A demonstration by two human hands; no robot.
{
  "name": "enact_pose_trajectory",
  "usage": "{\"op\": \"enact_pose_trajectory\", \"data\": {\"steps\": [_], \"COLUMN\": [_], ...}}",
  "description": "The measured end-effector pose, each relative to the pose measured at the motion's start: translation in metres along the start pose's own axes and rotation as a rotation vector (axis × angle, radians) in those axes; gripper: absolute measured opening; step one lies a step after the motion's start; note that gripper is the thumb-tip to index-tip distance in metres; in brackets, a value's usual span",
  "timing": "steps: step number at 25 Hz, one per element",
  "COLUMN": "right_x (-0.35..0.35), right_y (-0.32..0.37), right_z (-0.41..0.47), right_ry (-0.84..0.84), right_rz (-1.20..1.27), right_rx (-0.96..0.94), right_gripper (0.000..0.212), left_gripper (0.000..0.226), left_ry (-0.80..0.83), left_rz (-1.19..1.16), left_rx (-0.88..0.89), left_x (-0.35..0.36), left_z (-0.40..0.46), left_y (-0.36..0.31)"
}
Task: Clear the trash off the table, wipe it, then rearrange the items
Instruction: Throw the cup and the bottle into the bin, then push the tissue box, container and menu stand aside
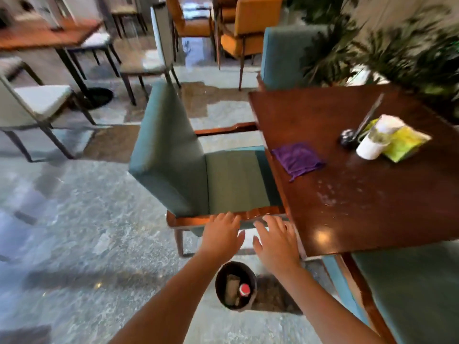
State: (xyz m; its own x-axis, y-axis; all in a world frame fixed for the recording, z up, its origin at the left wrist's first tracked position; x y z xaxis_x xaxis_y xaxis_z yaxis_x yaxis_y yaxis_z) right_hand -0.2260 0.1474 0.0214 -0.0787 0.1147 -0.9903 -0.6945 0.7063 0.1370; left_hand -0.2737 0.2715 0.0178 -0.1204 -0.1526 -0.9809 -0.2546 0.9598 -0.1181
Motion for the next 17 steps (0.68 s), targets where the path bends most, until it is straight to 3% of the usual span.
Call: {"op": "enact_pose_trajectory", "data": {"steps": [8, 17], "right_x": [-0.082, -0.092], "right_y": [-0.114, -0.299], "right_z": [0.000, 0.025], "right_ry": [-0.157, -0.117], "right_rz": [-0.049, -0.048], "right_rx": [0.205, 0.355], "right_gripper": [0.037, 0.042], "left_gripper": [0.038, 0.043], "left_ry": [-0.196, -0.167], "left_rz": [0.005, -0.037], "left_rx": [0.197, 0.270], "left_x": [-0.066, -0.062], "left_z": [0.068, 0.192], "left_y": [-0.107, -0.236]}}
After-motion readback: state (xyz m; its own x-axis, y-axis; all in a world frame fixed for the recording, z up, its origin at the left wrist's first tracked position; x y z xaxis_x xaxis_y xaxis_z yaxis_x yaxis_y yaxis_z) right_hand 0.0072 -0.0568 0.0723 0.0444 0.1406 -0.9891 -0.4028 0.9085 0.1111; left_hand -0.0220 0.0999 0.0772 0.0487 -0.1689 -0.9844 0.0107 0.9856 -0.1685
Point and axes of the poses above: each hand's wrist, its own z-axis towards the middle knuckle, its own x-axis out of the palm, y = z × x, the point moved 4 cm from there along z, towards the middle knuckle, and after that the axes turned 9 degrees about y, right-handed, at the moved point
